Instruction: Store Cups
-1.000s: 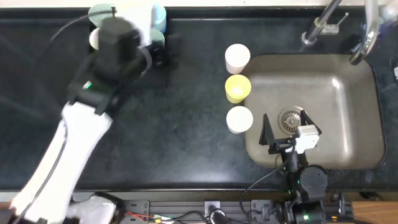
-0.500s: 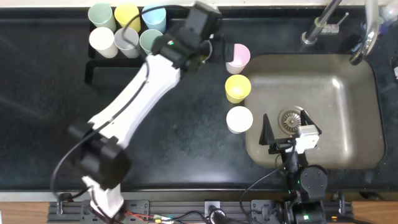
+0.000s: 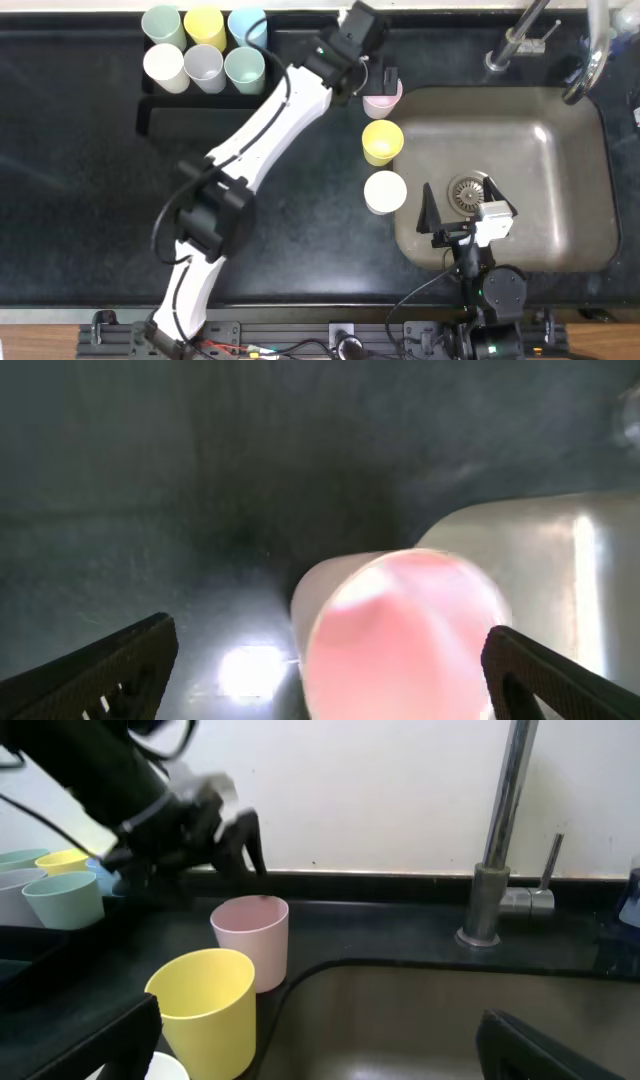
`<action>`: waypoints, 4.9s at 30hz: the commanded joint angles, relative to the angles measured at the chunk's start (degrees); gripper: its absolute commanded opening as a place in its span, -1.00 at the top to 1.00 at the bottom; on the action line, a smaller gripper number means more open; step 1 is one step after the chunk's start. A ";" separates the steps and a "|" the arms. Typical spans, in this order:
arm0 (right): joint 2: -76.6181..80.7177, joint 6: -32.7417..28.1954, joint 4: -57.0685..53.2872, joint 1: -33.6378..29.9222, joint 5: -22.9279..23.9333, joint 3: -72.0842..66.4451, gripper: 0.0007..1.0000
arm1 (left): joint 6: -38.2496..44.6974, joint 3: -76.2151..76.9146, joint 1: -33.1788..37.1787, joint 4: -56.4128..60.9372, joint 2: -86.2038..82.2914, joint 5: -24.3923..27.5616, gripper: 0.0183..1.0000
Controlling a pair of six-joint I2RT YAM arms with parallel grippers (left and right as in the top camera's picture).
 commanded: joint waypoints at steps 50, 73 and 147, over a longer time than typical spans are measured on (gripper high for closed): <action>-0.52 0.20 0.35 0.00 0.44 -0.76 -1.00 | -6.69 -11.23 9.09 -5.64 -29.14 -19.87 0.93; -0.52 0.20 0.35 0.00 0.44 -0.76 -1.00 | -45.55 -36.68 40.44 -9.94 -37.51 -12.68 0.96; -0.52 0.20 0.35 0.00 0.44 -0.76 -1.00 | -46.99 -36.68 43.69 -8.00 -30.42 -5.99 0.54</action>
